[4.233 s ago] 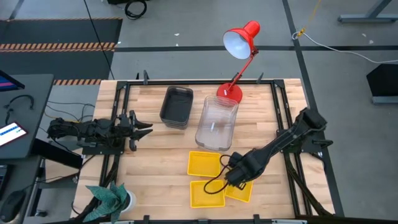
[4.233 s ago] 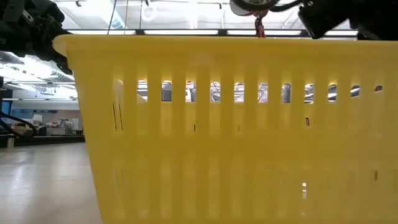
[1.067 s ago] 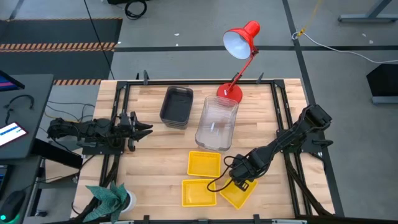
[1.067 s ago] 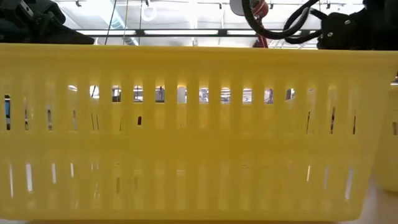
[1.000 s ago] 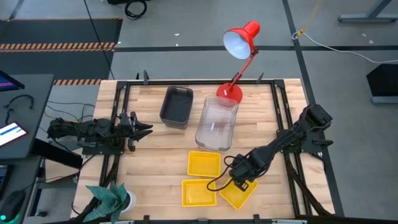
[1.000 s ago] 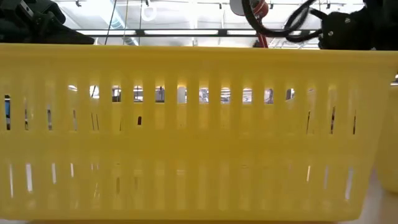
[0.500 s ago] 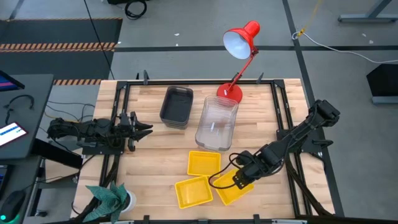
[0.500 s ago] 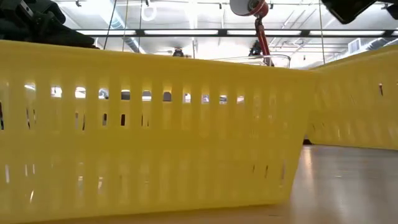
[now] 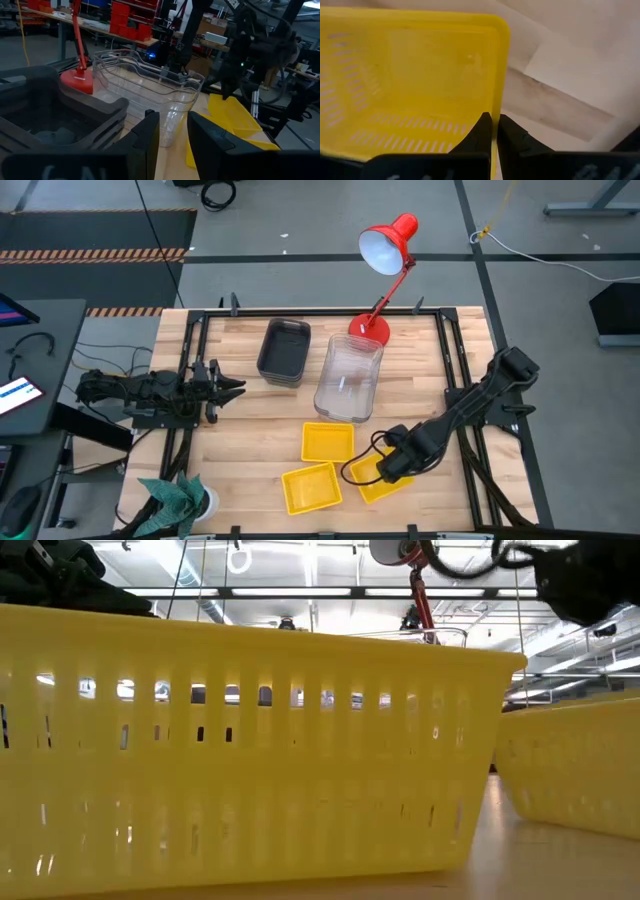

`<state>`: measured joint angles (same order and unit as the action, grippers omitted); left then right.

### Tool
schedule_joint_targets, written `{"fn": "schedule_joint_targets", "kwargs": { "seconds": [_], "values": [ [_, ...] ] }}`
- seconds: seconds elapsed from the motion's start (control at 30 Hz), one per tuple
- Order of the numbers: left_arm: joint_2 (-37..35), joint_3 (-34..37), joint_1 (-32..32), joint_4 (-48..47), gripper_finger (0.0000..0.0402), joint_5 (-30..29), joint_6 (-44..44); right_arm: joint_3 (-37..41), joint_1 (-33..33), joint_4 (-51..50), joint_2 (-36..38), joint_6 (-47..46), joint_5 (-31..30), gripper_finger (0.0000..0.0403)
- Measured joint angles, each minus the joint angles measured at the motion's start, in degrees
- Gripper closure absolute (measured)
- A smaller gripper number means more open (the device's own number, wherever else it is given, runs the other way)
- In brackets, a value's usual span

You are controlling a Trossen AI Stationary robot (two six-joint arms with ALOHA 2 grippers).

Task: Stack baskets by color
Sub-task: Stack the right yellow bin on the top yellow bin

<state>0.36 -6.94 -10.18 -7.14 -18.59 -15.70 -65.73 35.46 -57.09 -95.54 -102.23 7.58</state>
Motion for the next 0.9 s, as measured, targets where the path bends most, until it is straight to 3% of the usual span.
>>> {"fn": "schedule_joint_targets", "kwargs": {
  "seconds": [0.2, 0.43, 0.6, 0.9],
  "values": [
    [0.00, 0.00, -0.02, 0.01, 0.0294, 0.03, 0.00, 0.20, 0.33, 0.36, -0.93, -2.20, 2.36, 0.0384],
    [0.00, 0.00, -0.02, 0.01, 0.0294, 0.02, -0.01, 1.09, 0.47, 0.80, -0.95, -3.59, 2.75, 0.0304],
    [0.00, 0.00, 0.00, 0.00, 0.0294, 0.45, -0.02, 2.92, 0.46, 0.49, -0.95, -3.82, 2.05, 0.0271],
    [0.00, 0.00, -0.02, 0.00, 0.0294, 0.46, 0.00, 9.02, 0.46, 12.64, -0.97, -3.61, 1.70, 0.0269]
  ]
}}
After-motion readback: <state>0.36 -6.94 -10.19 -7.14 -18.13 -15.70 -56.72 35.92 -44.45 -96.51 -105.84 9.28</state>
